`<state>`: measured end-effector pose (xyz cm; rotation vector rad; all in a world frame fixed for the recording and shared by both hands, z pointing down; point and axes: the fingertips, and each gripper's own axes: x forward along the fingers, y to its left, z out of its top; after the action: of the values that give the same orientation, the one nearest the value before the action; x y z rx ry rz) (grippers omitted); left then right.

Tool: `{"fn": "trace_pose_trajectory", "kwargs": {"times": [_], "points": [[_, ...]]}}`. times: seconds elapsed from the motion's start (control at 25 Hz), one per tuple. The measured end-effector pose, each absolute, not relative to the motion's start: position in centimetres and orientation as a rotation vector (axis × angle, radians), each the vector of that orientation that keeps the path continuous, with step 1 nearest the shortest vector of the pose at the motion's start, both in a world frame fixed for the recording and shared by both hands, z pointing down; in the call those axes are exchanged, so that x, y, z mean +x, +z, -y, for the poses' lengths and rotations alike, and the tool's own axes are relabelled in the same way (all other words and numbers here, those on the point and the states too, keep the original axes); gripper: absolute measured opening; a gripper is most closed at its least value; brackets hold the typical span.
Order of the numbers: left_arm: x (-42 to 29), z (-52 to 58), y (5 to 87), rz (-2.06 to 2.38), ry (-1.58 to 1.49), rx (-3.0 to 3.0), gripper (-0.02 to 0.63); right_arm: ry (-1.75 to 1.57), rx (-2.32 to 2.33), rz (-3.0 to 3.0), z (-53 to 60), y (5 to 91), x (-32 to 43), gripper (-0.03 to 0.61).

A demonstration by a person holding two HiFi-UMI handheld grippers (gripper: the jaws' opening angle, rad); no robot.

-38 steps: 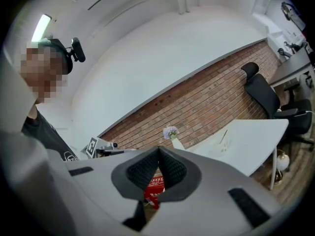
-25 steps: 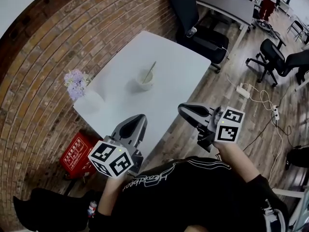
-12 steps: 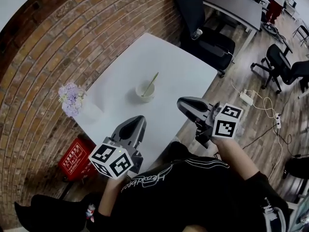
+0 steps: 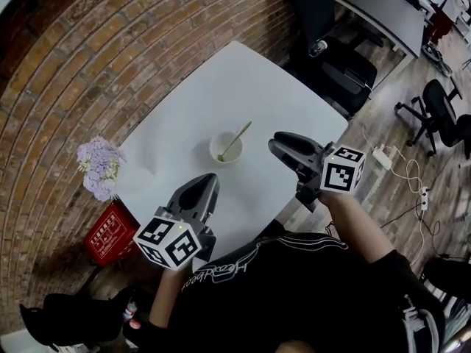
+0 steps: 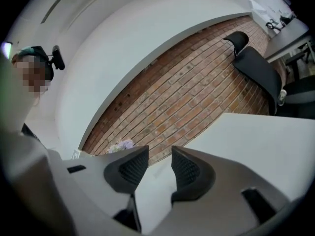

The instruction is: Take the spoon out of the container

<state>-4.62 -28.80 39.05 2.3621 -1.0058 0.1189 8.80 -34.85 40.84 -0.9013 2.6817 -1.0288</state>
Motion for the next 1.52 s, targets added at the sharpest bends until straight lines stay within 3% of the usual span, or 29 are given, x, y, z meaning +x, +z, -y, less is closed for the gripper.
{"fn": "trace_pose_trajectory", "kwargs": {"times": [0.8,1.24,1.52], "points": [[-9.7,33.7,45.9,1.178,0.152,2.118,0.005,-1.395,-0.933,-2.687,44.7,53.4,5.0,0.115],[-11.0,33.5,48.4,1.193,0.179,2.053,0.005,-1.438,-0.837,-2.67,44.5,54.0,3.2,0.008],[-11.0,33.3,48.0,1.189,0.177,2.067,0.005,-1.425,-0.845,-2.68,44.4,53.6,3.0,0.005]]}}
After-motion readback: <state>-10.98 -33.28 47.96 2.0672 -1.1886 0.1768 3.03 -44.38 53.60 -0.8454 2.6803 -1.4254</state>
